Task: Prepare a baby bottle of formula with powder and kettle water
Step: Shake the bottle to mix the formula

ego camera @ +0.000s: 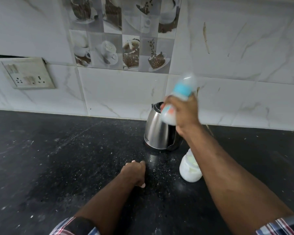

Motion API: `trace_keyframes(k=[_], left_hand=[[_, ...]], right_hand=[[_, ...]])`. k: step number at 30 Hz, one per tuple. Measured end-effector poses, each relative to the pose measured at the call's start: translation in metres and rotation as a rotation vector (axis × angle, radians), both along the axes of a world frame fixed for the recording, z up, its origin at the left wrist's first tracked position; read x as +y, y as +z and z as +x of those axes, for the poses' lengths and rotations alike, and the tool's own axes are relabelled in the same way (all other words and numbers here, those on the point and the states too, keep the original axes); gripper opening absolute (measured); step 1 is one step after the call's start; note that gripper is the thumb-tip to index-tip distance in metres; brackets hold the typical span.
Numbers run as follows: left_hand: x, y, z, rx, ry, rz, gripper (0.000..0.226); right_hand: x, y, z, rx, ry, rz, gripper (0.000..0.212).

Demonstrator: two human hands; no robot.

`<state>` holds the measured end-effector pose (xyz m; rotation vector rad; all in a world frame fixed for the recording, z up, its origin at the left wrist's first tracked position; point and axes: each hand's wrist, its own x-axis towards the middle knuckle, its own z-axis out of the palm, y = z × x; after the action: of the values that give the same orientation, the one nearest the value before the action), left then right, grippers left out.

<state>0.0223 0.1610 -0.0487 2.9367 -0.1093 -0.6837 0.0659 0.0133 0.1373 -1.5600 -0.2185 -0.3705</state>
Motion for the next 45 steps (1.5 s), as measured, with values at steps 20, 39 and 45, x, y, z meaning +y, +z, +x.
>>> trace_keyframes(k=[20, 39, 45], left_hand=[[0.000, -0.002, 0.000, -0.009, 0.000, 0.013, 0.092], [0.000, -0.004, 0.000, -0.015, -0.003, 0.020, 0.089], [0.000, -0.004, -0.001, -0.020, -0.001, 0.016, 0.089]], right_hand=[[0.007, -0.023, -0.006, 0.286, 0.235, 0.167, 0.040], [-0.002, 0.008, 0.002, 0.164, 0.211, 0.389, 0.038], [0.011, -0.018, -0.018, 0.180, 0.174, 0.020, 0.038]])
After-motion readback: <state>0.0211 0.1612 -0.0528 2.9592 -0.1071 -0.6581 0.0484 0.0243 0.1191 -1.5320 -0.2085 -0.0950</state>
